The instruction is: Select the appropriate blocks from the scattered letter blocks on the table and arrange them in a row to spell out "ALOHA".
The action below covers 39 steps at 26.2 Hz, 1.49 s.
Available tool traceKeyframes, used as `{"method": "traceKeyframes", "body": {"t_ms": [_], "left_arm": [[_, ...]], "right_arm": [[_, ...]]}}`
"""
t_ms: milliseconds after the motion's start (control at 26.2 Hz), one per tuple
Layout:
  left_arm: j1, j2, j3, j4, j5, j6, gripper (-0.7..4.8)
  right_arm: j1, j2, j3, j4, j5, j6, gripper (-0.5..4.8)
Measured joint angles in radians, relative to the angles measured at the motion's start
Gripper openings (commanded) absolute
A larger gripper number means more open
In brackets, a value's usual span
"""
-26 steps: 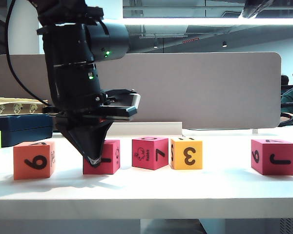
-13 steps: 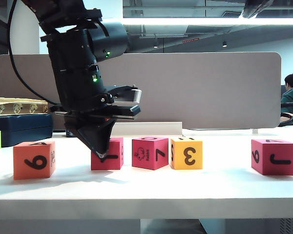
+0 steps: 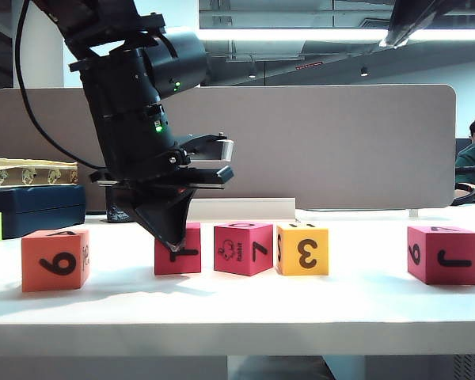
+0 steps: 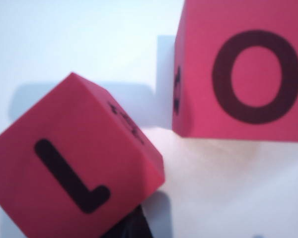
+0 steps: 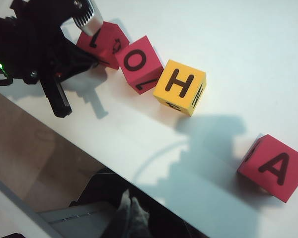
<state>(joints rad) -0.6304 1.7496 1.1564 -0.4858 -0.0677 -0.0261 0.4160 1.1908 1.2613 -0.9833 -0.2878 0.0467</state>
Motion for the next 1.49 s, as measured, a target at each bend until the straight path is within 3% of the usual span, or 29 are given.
{"method": "traceKeyframes", "body": {"t_ms": [153, 229, 343, 687, 916, 1183, 1488], "left_arm": [[0.004, 0.004, 0.0, 0.009, 0.012, 0.0, -0.05], [0.003, -0.013, 0.0, -0.062, 0.111, 0.0, -0.05], [0.002, -0.092, 0.0, -0.126, 0.129, 0.0, -0.05], [0.043, -0.267, 0.0, -0.163, -0.035, 0.045, -0.05], [0.064, -0.339, 0.001, -0.187, 0.026, 0.053, -0.05], [0.159, -0.323, 0.0, -0.166, 0.026, 0.052, -0.05], [0.184, -0.268, 0.0, -0.138, 0.043, 0.053, -0.05]], "right_arm": [[0.0, 0.021, 0.0, 0.0, 0.0, 0.0, -0.06], [0.0, 0.039, 0.0, 0.001, 0.001, 0.0, -0.06], [0.0, 0.076, 0.0, 0.019, 0.004, 0.0, -0.06], [0.0, 0.246, 0.0, 0.072, 0.039, 0.0, -0.06], [-0.001, 0.306, -0.003, 0.128, 0.084, 0.0, -0.06], [-0.002, 0.349, -0.002, 0.187, 0.113, 0.0, -0.06], [-0.002, 0.411, -0.002, 0.238, 0.135, 0.002, -0.06]]}}
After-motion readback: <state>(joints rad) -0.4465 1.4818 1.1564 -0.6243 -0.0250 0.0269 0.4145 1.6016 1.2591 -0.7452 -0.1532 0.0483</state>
